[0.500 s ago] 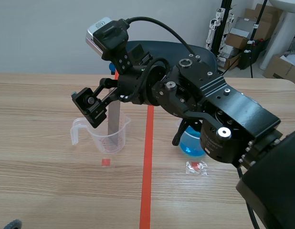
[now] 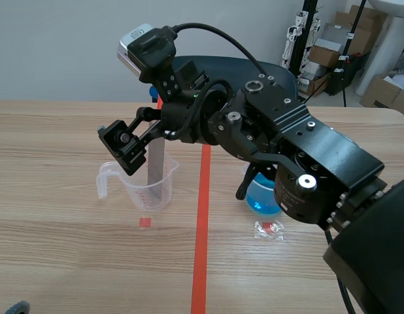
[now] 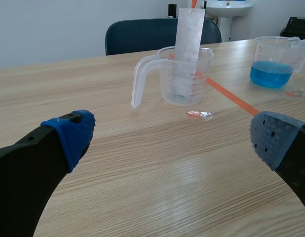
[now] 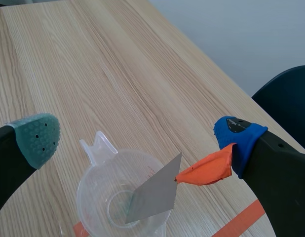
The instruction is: Do the redox reaction experiment. return to the home posture
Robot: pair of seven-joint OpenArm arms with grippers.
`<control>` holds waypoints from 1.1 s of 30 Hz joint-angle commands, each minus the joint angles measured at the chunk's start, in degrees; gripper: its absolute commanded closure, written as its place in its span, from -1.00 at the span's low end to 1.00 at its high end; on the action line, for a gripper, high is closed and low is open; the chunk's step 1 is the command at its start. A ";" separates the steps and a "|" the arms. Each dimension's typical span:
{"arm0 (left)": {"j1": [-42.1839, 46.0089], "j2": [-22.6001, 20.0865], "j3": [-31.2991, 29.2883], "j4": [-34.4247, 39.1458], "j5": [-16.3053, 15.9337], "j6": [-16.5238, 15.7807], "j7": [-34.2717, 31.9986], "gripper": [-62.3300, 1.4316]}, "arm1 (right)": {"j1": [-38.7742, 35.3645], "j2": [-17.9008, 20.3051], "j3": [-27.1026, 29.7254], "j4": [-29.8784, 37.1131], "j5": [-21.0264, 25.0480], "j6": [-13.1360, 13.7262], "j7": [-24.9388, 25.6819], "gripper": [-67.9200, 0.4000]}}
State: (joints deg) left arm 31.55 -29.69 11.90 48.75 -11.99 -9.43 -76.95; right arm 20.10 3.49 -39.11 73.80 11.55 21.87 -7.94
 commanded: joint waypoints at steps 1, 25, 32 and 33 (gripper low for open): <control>0.02 -0.02 -0.46 1.07 -0.20 -0.11 -1.22 -1.00 | 1.14 -0.13 0.42 0.61 0.46 0.00 0.83 -1.00; -0.26 -0.02 -0.46 1.07 -0.20 -0.11 -1.11 -1.00 | 0.96 4.04 0.42 5.11 3.74 0.04 3.26 -1.00; -0.59 -0.02 -0.46 2.16 -0.63 -0.11 -2.40 -1.00 | -0.96 7.37 0.42 10.34 3.69 0.02 3.48 -1.00; -0.83 -0.02 -0.46 2.75 -0.68 -0.11 -2.91 -1.00 | -1.33 7.89 0.42 11.19 3.69 0.02 3.69 -1.00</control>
State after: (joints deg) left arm 31.42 -29.69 11.90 49.56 -12.16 -9.45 -78.48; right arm 18.65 11.00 -39.11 83.57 14.63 21.89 -5.30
